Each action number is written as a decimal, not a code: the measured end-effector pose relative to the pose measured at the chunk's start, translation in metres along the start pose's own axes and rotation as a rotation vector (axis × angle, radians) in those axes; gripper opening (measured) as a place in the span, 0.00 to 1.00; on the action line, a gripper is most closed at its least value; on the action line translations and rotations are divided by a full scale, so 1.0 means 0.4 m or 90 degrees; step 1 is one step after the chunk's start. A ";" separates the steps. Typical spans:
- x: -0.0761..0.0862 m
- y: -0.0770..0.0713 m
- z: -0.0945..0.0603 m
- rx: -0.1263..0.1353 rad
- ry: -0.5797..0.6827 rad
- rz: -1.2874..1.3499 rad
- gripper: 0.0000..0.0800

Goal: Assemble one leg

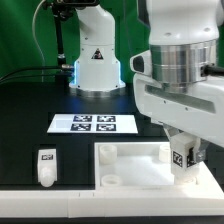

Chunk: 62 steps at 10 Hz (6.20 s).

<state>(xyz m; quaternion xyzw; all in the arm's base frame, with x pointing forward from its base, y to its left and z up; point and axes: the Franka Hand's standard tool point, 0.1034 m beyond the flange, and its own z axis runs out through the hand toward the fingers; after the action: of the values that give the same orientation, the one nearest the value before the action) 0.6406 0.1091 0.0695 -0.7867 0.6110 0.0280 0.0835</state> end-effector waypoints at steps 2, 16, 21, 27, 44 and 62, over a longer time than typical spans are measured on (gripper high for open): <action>-0.002 0.000 0.000 -0.002 0.000 0.059 0.36; -0.013 -0.012 -0.024 -0.044 0.037 -0.666 0.50; -0.002 -0.006 -0.022 -0.038 0.052 -0.327 0.36; 0.010 -0.001 -0.019 -0.003 0.001 0.100 0.36; 0.001 -0.015 -0.016 -0.061 0.055 -0.391 0.36; 0.004 -0.002 -0.006 -0.057 0.042 -0.590 0.81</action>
Offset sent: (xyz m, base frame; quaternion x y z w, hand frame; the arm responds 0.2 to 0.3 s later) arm 0.0000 0.0000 0.0000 0.0000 0.0000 0.0000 1.0000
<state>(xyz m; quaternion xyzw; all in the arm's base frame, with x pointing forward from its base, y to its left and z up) 0.6415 0.1074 0.0716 -0.9801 0.1953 -0.0108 0.0337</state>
